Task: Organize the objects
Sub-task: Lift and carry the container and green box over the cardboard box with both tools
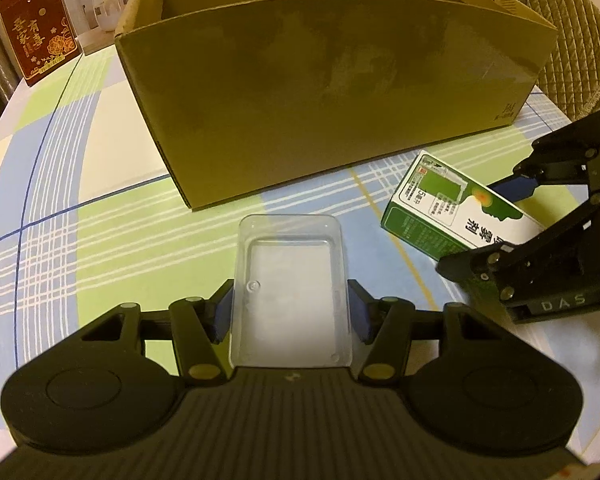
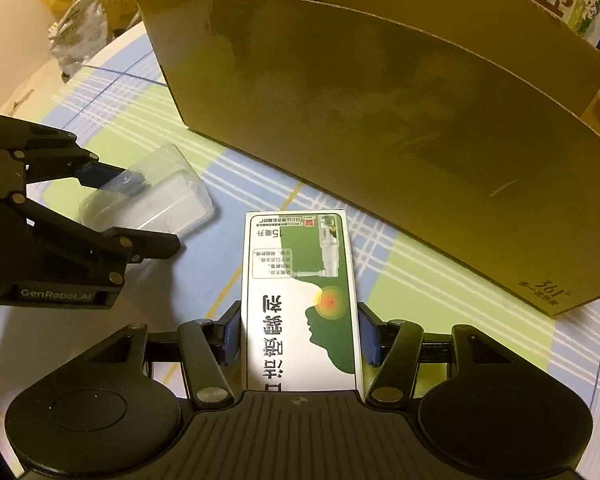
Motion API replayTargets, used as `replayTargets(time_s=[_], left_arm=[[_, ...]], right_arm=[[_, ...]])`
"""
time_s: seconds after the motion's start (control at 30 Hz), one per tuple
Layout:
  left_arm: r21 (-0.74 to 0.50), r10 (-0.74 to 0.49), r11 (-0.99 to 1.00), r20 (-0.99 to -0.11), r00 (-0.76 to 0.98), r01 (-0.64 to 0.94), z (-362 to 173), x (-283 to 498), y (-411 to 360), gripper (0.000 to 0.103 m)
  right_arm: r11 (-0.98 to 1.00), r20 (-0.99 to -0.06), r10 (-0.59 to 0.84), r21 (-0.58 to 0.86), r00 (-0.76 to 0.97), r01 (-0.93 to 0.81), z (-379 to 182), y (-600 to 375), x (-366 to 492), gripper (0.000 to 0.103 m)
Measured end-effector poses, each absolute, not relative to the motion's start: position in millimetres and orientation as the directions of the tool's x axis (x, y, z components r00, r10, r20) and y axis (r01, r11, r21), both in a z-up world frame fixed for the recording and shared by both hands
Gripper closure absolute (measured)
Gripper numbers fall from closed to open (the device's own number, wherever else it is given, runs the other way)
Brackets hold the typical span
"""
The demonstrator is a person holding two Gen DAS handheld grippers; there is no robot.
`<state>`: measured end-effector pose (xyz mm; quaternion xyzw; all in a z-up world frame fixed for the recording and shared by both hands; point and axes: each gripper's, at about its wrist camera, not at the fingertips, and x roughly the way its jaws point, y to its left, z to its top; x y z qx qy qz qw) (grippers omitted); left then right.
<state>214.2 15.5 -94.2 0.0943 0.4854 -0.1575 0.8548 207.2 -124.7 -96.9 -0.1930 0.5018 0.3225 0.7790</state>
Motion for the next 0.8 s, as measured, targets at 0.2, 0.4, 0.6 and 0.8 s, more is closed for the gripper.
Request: replayTargets(time_s=[0.2,0.4,0.6,0.8], left_arm=[[-0.005,-0.181,0.939,-0.860,0.478,0.345,-90.9,211.2,18.0,0.052],[-0.029,-0.198,0.947,-0.833,0.516,0.319,-67.8,201.1,24.4,0.052],[-0.043,-0.223,0.949,-0.792,0.568,0.312,-35.4,186.1,21.2,0.052],[-0.060,-0.234,0.956,-0.748,0.621,0.287,-5.8,173.1,24.5,0.052]], right_arm=[[0.738,-0.903,0.297,0.011,0.311,-0.675,-91.0,-127.2,206.0,0.050],[0.767,-0.881,0.322,0.029,0.346,-0.641,-72.2,-140.6,200.6,0.050],[0.795,-0.842,0.365,0.060,0.397,-0.603,-45.2,-158.4,182.5,0.050],[0.823,-0.787,0.414,0.108,0.457,-0.558,-19.1,-180.3,159.4,0.050]])
